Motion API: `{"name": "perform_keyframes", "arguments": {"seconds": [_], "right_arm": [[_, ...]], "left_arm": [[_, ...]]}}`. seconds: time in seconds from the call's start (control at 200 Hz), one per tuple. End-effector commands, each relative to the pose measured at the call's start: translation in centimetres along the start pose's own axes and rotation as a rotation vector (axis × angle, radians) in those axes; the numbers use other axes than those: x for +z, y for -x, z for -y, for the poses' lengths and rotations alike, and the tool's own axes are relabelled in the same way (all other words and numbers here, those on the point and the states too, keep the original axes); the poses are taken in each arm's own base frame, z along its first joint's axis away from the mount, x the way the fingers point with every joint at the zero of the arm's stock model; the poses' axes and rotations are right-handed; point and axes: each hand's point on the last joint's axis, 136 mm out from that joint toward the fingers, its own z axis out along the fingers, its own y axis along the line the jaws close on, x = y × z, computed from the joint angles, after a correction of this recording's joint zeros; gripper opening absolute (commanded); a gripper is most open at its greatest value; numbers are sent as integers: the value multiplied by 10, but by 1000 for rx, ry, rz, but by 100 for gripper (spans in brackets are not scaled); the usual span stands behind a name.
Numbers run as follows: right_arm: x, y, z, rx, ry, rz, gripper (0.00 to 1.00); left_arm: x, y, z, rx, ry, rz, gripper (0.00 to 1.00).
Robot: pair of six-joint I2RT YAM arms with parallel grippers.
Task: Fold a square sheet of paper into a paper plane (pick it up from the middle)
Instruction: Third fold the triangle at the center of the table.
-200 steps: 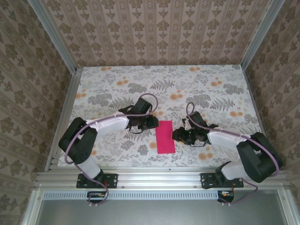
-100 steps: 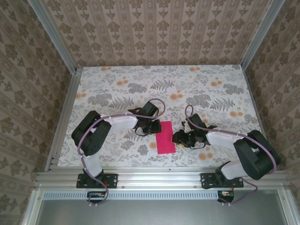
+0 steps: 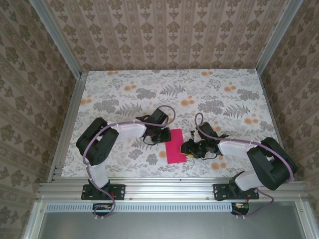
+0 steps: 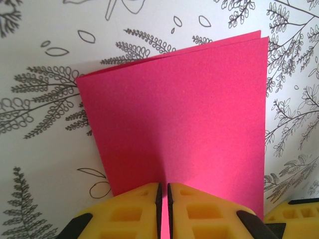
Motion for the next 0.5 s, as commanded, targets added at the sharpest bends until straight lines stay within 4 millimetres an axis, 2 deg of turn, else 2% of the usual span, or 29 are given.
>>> {"name": "perform_keyframes", "arguments": {"seconds": [0.0,0.495], "right_arm": [[3,-7,-4,26,33,-27,39],[7,14,-13,-12,31,-26,39]], "left_arm": [[-2,-3,0,22,-8,-7,15],[2,-7,-4,68,11,-31,15]]}}
